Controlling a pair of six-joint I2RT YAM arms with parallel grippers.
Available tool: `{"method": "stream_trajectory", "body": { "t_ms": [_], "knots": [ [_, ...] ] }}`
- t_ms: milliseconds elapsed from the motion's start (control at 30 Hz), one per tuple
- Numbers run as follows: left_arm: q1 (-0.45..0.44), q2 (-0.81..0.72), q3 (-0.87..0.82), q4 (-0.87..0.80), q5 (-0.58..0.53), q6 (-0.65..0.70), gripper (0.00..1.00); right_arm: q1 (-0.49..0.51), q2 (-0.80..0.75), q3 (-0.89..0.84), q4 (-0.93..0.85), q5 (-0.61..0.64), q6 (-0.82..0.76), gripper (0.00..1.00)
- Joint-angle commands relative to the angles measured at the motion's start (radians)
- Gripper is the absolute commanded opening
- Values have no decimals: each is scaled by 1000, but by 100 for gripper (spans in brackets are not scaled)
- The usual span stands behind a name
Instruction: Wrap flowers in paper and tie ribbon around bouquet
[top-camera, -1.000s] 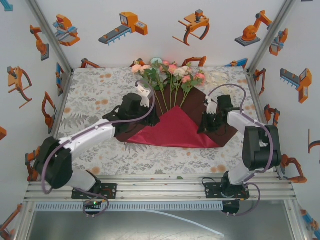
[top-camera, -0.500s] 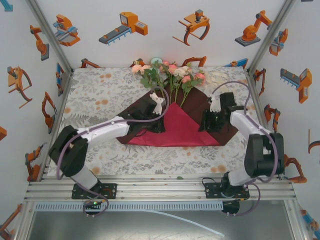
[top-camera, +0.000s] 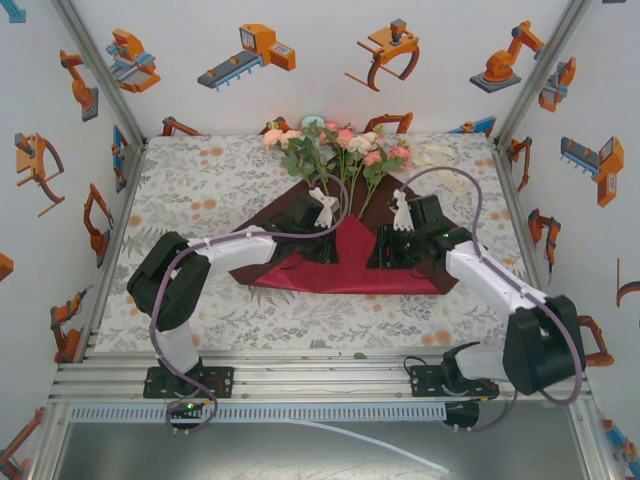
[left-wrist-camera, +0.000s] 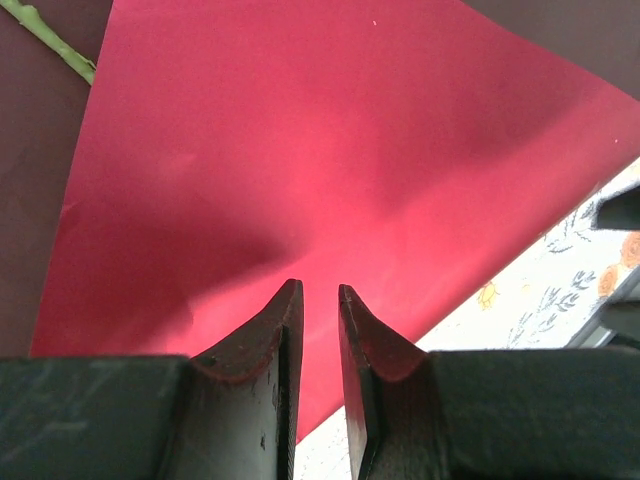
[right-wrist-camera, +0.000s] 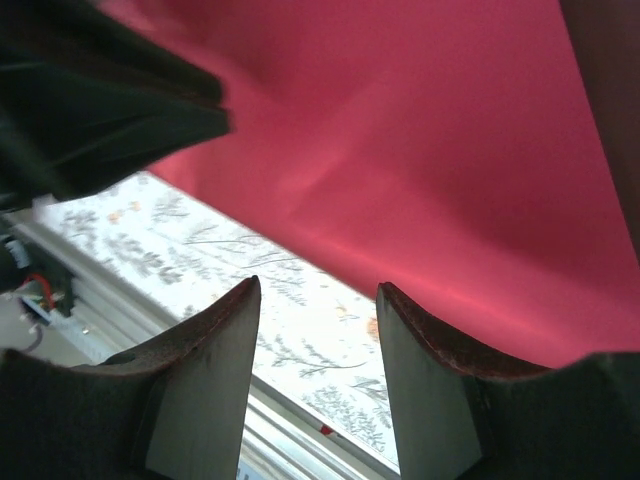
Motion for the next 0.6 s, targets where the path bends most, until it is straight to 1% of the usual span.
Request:
{"method": "stream_trajectory", "body": {
  "t_ms": [0, 100, 167, 333, 433, 567],
  "knots": [
    [19, -33, -48, 10, 34, -40, 26, -1, 48, -25, -11, 92, 59, 49],
    [31, -81, -114, 4, 20, -59, 26, -6, 68, -67, -28, 117, 90, 49],
    [36, -124, -160, -21, -3, -66, 26, -16, 63, -98, -37, 156, 128, 48],
    [52, -239, -283, -50, -70, -87, 26, -89, 68, -135, -91, 231, 183, 48],
    [73, -299, -351, -63, -114, -91, 26, -129, 82, -151, -98, 235, 175, 48],
    [90, -367, -438, -71, -160, -86, 26, -136, 84, -136, -122, 229, 146, 48]
  ]
}}
